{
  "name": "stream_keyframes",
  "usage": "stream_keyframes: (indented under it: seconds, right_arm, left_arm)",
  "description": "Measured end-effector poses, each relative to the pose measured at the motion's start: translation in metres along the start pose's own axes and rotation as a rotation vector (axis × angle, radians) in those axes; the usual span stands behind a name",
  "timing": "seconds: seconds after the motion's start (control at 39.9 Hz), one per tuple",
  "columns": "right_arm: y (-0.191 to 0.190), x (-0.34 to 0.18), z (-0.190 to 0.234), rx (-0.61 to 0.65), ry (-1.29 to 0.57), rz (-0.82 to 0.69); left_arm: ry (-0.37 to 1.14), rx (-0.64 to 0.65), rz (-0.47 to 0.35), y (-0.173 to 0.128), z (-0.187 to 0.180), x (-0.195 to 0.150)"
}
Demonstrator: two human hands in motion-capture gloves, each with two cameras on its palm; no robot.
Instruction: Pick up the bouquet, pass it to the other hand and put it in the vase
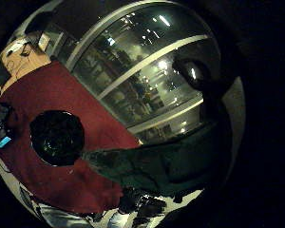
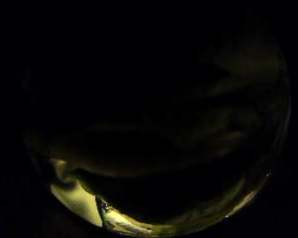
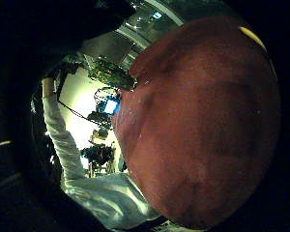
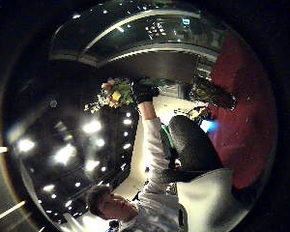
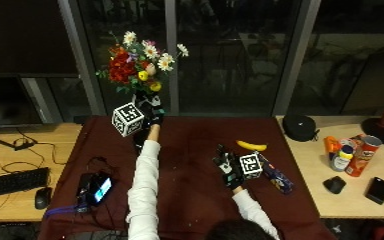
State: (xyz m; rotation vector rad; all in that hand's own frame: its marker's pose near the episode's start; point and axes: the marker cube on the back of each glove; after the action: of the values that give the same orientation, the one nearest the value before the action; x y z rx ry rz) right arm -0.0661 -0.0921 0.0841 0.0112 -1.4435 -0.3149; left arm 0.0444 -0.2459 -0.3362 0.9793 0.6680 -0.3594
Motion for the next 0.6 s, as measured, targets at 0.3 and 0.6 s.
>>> stream_keyframes:
  seconds: [0.3, 0.6]
  right_arm:
    - [-0.003, 0.016, -0.004, -0.008, 0.078, -0.08]
    - [0.002, 0.021, 0.004, -0.01, 0.042, -0.012]
  left_arm:
    - [-0.023, 0.013, -0.002, -0.016, -0.005, -0.031]
    - [-0.095, -0.09, -0.061, -0.015, -0.012, -0.084]
